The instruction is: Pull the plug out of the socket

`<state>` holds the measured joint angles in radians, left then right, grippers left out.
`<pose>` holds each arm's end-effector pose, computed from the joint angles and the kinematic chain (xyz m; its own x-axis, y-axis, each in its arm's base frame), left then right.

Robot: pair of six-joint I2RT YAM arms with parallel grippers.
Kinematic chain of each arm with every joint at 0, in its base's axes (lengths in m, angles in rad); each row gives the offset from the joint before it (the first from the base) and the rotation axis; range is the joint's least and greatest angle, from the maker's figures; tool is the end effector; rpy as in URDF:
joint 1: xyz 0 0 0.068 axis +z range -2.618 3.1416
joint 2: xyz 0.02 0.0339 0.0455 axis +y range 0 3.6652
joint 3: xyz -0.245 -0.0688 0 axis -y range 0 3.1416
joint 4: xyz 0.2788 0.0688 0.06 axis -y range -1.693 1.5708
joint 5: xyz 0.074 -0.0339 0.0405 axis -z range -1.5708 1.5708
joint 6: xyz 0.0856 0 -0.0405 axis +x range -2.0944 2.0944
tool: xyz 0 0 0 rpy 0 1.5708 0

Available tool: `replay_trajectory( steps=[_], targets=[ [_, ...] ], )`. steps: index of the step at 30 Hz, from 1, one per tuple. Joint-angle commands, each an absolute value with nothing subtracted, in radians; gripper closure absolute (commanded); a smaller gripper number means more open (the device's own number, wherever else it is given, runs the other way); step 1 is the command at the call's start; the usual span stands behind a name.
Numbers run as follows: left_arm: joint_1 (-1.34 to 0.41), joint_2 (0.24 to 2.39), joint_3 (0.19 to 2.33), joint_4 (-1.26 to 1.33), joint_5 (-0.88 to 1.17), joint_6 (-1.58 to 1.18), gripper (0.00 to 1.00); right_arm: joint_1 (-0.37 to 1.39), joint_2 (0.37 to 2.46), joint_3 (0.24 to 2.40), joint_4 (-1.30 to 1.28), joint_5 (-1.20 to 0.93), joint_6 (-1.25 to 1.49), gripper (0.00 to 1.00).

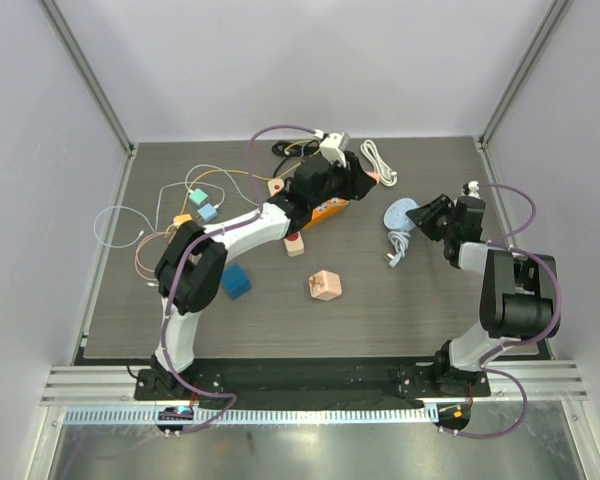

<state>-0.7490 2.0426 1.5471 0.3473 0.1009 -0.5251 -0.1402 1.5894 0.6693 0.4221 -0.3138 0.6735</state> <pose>0.4061 -0.3894 0.2285 -0.4698 -0.2443 -0.8483 0.5951 0.6222 -0.5087 0.3777 -0.0266 0.0987 -0.4543 0.6633 -0.5947 0.1890 0.7242 0.6632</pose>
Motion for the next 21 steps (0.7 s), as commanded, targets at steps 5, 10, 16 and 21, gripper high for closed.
replay_trajectory(
  steps=[5, 10, 16, 21],
  targets=[
    [-0.71, 1.938, 1.542, 0.298, 0.028, -0.519, 1.0, -0.137, 1.563, 0.675, 0.569, -0.357, 0.713, 0.99],
    [-0.658, 1.812, 1.415, 0.177, -0.109, -0.502, 1.0, -0.147, 1.577, 0.667, 0.601, -0.367, 0.716, 0.99],
    [-0.638, 1.51, 1.093, -0.044, -0.421, -0.582, 1.0, -0.149, 1.598, 0.704, 0.52, -0.362, 0.677, 0.96],
    [-0.546, 1.391, 0.999, -0.319, -0.473, -0.678, 1.0, -0.149, 1.563, 0.696, 0.497, -0.339, 0.655, 0.94]
  ],
)
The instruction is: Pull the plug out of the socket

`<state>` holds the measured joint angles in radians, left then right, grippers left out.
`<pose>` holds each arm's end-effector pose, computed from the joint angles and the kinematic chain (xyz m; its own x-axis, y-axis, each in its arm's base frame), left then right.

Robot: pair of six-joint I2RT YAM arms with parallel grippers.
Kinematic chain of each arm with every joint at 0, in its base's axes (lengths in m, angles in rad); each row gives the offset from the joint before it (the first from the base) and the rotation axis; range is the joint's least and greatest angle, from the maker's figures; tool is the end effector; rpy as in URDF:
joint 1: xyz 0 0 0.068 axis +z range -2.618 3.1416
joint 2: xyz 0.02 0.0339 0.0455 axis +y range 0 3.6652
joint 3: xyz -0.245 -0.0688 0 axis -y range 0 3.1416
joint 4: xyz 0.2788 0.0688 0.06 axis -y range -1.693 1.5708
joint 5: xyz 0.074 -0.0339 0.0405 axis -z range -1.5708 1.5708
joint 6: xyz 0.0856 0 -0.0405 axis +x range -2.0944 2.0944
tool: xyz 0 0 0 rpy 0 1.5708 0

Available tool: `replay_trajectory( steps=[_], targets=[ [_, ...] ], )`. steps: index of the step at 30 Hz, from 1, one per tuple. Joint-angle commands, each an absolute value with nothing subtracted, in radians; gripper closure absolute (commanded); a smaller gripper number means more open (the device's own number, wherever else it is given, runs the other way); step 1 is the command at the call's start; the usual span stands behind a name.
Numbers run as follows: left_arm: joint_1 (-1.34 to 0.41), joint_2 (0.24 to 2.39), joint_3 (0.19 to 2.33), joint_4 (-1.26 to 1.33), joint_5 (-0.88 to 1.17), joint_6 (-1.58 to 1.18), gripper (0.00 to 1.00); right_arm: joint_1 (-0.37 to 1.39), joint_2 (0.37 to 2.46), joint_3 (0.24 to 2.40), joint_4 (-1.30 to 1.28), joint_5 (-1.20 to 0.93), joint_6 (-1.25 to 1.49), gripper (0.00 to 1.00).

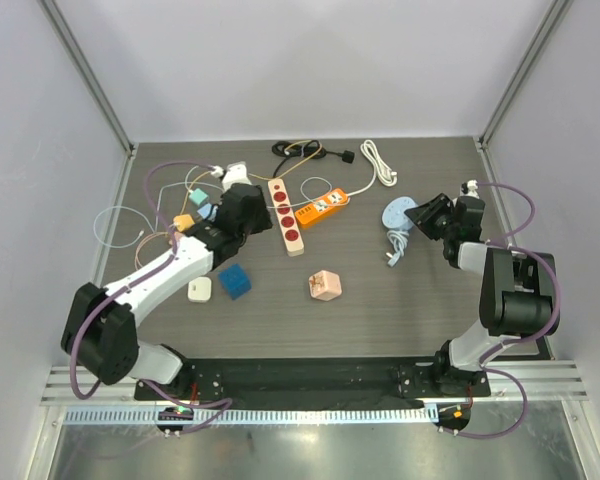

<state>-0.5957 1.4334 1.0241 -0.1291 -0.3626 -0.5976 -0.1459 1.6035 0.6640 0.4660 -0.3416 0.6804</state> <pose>0.3468 -0.1984 0.2213 -0.5042 -0.2938 -0.8121 -0.0135 0.9429 -0.3327 0.3788 -0.0267 0.0982 -0.4501 0.6653 -0.5957 0.1610 0.7166 0.6786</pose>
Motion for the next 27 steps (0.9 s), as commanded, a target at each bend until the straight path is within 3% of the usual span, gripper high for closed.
replay_trajectory(
  steps=[1, 5, 16, 23, 27],
  targets=[
    [-0.507, 1.384, 0.996, -0.354, -0.462, -0.689, 1.0, -0.149, 1.562, 0.696, 0.5, -0.344, 0.65, 0.94],
    [-0.479, 1.381, 0.98, -0.488, -0.514, -0.693, 1.0, -0.149, 1.574, 0.704, 0.514, -0.379, 0.655, 0.94],
    [-0.457, 1.411, 0.894, -0.462, -0.669, -0.801, 1.0, -0.149, 1.588, 0.704, 0.525, -0.382, 0.661, 0.93],
    [-0.453, 1.528, 0.93, -0.414, -0.689, -0.755, 0.95, -0.147, 1.603, 0.709, 0.522, -0.376, 0.655, 0.93],
    [-0.442, 1.569, 0.943, -0.404, -0.704, -0.755, 0.85, -0.149, 1.609, 0.713, 0.515, -0.368, 0.649, 0.93]
  ],
)
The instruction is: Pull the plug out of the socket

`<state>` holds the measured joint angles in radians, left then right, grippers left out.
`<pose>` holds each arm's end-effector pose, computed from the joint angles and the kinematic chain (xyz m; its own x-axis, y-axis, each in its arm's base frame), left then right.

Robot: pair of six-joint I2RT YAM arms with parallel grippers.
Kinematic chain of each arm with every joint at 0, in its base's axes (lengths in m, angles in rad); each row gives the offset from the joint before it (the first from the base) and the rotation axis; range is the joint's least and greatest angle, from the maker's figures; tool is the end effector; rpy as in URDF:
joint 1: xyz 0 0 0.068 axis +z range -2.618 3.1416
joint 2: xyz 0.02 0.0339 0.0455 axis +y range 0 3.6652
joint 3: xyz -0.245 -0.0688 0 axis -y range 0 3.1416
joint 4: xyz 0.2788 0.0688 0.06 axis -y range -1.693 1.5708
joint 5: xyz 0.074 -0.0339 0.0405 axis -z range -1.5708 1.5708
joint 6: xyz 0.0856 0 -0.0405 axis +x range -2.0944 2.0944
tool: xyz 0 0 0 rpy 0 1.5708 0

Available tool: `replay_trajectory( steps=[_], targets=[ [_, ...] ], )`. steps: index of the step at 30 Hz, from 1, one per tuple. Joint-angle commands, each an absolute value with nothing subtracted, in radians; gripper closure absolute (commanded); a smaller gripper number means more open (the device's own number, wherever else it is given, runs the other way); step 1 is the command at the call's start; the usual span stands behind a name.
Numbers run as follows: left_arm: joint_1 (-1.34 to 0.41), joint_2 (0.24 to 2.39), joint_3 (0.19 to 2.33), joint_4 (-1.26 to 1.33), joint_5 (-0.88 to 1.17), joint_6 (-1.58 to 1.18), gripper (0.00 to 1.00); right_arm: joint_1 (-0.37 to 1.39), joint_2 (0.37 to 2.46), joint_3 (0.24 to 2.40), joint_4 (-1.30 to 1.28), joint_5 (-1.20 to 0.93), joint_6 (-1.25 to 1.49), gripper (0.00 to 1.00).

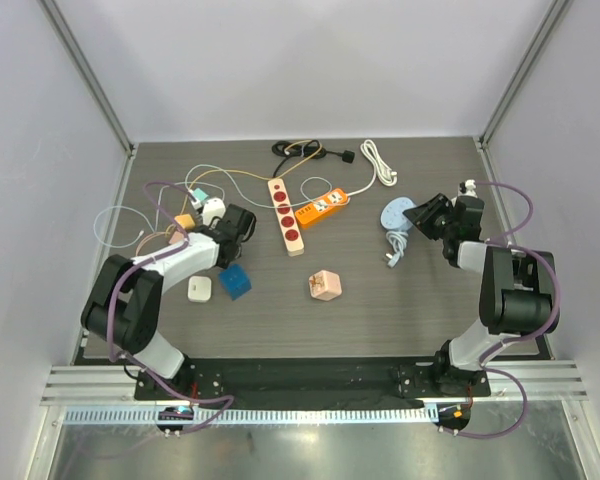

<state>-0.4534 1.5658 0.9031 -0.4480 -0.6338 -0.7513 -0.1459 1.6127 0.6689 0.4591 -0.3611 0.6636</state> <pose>0.3269 -0.1029 0.1062 -0.6682 -0.2863 -0.6867 -0.4646 0.8814 0.0847 0.3791 -0.0251 0.0959 -0.4699 0.6515 -0.5956 0.1474 0.7232 0.6747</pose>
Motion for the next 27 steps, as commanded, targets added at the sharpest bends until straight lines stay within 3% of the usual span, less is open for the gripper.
replay_trajectory(
  steps=[1, 3, 5, 10, 13, 20, 23, 24, 27],
  targets=[
    [-0.439, 1.571, 0.937, -0.394, -0.703, -0.755, 0.81, -0.149, 1.609, 0.713, 0.515, -0.368, 0.649, 0.93],
    [-0.434, 1.56, 0.92, -0.37, -0.713, -0.767, 0.76, -0.149, 1.615, 0.718, 0.514, -0.37, 0.649, 0.92],
    [-0.43, 1.543, 0.896, -0.367, -0.727, -0.784, 0.64, -0.149, 1.623, 0.721, 0.511, -0.371, 0.646, 0.9],
    [-0.43, 1.477, 0.841, -0.353, -0.752, -0.827, 0.19, -0.149, 1.644, 0.741, 0.496, -0.382, 0.638, 0.79],
    [-0.43, 1.439, 0.844, -0.389, -0.776, -0.831, 0.0, -0.149, 1.651, 0.744, 0.486, -0.379, 0.629, 0.74],
    [-0.43, 1.209, 0.815, -0.396, -0.642, -0.812, 0.0, -0.149, 1.644, 0.778, 0.402, -0.338, 0.562, 0.44],
    [-0.43, 1.076, 0.766, -0.367, -0.536, -0.801, 0.0, -0.14, 1.626, 0.813, 0.306, -0.267, 0.517, 0.17],
    [-0.43, 1.045, 0.737, -0.362, -0.476, -0.805, 0.0, -0.123, 1.614, 0.834, 0.273, -0.221, 0.506, 0.01],
    [-0.43, 0.934, 0.69, -0.344, -0.352, -0.84, 0.0, -0.089, 1.55, 0.897, 0.119, -0.048, 0.442, 0.0]
  ],
)
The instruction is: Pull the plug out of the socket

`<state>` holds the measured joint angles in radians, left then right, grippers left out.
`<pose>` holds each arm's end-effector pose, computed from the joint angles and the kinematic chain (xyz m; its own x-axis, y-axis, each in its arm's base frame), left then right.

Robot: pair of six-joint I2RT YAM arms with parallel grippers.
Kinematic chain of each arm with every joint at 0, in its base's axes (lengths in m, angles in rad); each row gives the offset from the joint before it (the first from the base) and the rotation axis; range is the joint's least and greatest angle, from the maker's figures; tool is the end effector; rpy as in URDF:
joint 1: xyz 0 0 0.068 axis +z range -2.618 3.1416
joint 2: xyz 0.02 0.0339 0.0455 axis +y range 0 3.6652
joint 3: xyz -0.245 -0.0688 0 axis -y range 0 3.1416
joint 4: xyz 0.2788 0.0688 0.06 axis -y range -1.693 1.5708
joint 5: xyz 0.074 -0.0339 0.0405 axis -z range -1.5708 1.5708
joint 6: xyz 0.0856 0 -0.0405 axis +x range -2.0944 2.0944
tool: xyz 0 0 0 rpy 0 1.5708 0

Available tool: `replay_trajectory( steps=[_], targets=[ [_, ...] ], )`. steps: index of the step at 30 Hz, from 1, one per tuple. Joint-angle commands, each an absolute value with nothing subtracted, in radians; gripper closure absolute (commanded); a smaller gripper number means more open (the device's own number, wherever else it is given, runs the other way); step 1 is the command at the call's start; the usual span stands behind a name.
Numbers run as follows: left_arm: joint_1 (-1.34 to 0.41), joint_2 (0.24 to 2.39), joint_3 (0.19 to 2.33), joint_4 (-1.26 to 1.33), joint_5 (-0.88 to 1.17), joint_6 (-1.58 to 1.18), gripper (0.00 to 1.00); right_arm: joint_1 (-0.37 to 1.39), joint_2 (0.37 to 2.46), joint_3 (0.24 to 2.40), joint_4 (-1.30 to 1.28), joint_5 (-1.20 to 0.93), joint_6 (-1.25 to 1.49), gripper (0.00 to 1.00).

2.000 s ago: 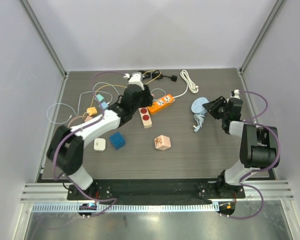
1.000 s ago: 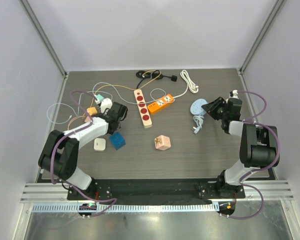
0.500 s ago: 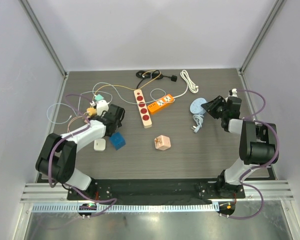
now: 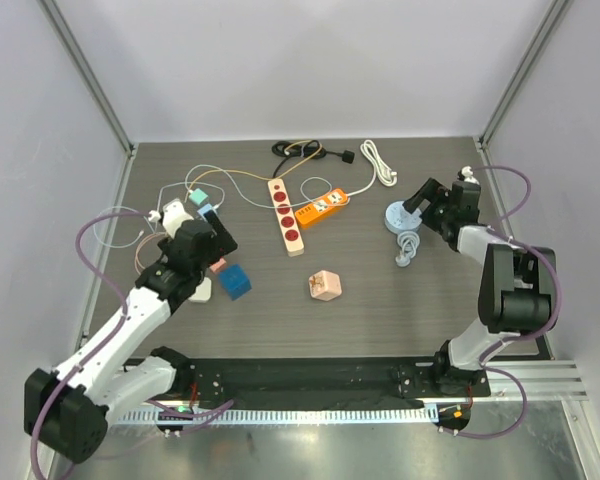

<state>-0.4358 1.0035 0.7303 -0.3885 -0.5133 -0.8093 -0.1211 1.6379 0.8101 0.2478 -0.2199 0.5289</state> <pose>0.2808 -0.0844 0.2114 -0.3963 -0.5110 -0.7628 -0.3918 0.8455 -0.3628 0.4003 -0.0299 0.1069 -0.5016 0.5571 -0.6618 0.2199 0.8220 0.5253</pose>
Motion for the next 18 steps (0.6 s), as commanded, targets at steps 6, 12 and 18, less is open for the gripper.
replay_trajectory(
  steps=[6, 12, 18],
  targets=[
    [-0.43, 0.767, 0.548, -0.191, -0.007, -0.934, 0.0, 0.081, 1.307, 0.931, -0.11, 0.173, 0.409, 0.0],
    [-0.439, 0.695, 0.373, 0.024, 0.3, -1.046, 0.0, 0.288, 1.085, 0.765, -0.146, 0.039, 0.501, 0.0],
    [-0.44, 0.529, 0.243, 0.034, 0.382, -1.066, 0.0, 0.39, 0.843, 0.463, -0.062, -0.024, 0.626, 0.0]
  ],
)
